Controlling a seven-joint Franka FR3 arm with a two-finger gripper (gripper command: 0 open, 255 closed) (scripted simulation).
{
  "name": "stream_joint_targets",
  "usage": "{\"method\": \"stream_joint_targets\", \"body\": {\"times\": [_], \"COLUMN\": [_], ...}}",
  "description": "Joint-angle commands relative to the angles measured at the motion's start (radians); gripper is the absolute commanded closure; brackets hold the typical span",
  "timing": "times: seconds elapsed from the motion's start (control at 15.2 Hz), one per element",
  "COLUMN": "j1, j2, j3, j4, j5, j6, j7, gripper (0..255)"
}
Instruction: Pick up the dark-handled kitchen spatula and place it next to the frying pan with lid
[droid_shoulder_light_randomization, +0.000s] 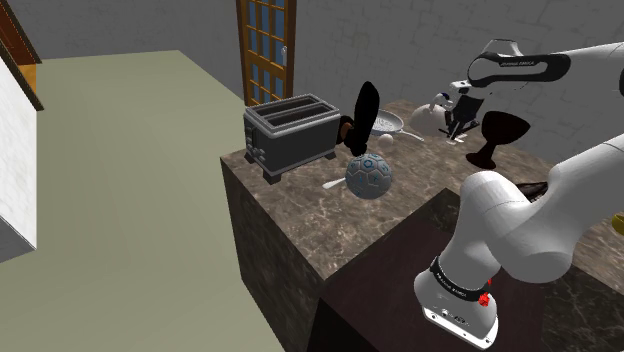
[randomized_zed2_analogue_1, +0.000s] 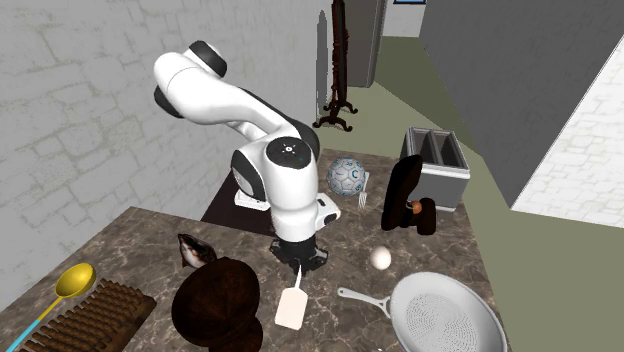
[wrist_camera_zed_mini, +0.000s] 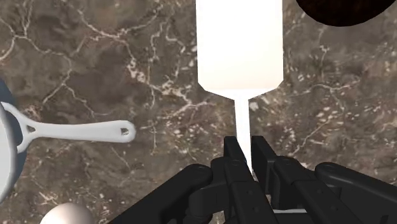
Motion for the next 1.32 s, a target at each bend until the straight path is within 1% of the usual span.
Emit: {"method": "stream_joint_targets", "body": {"times": [0.0, 1.06, 1.25], "j1": [0.026, 0.116, 0.12], "j2": [-0.01, -0.08, -0.083], "j3": [-0.031, -0.195, -0.2], "j4": [0.007, -0.064, -0.065], "j5": [-0.013, -0.128, -0.132], "j6": [0.012, 0.159, 0.163], "j7": [0.001, 0.054, 0.056], "gripper": [255, 255, 255]}}
